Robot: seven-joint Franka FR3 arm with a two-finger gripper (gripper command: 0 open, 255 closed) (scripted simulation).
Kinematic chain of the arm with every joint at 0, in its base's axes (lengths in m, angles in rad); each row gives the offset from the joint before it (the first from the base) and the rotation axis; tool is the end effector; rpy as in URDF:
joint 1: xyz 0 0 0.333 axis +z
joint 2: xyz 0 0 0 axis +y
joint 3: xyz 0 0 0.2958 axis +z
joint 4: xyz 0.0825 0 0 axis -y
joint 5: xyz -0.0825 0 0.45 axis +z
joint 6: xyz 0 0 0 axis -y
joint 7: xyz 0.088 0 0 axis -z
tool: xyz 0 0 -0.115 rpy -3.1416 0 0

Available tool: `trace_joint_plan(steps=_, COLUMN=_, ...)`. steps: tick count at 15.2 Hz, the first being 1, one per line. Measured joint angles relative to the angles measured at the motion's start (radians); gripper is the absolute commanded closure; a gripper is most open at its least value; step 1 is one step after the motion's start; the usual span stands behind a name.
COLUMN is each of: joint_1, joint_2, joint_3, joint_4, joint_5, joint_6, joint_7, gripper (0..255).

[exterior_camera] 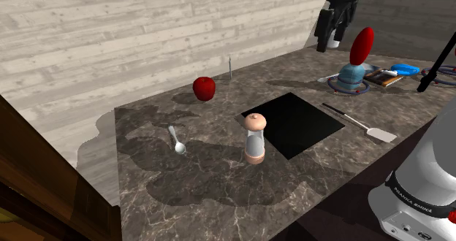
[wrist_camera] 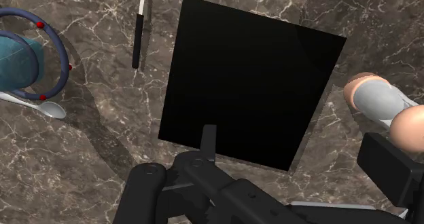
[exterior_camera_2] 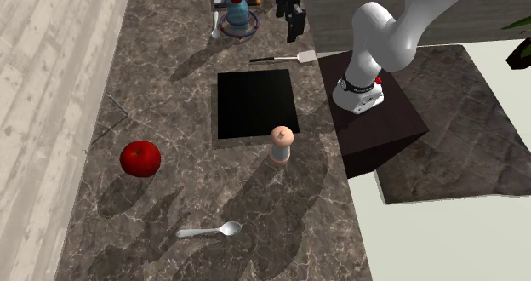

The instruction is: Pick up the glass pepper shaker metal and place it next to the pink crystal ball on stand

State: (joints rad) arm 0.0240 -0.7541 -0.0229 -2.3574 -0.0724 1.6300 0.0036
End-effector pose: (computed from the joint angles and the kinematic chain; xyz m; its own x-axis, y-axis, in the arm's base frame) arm 0.4012 -0.0086 0.5604 0.9996 0.0076 0.0267 0.0061 -0.9984 0.0566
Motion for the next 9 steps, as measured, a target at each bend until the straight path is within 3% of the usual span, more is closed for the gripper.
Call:
trace_joint_plan(steps=3, joint_1=0.011, joint_2=0.008, joint_3=0.024, joint_4=-0.015, joint_5=0.009, joint_6=0.023, joint_7=0.021, gripper=0)
trace_joint_plan(steps=9, joint_1=0.061, joint_2=0.072, joint_3=0.143, joint_4=-0.077, joint_5=0.049, joint_6=0.144, joint_7=0.126, gripper=0)
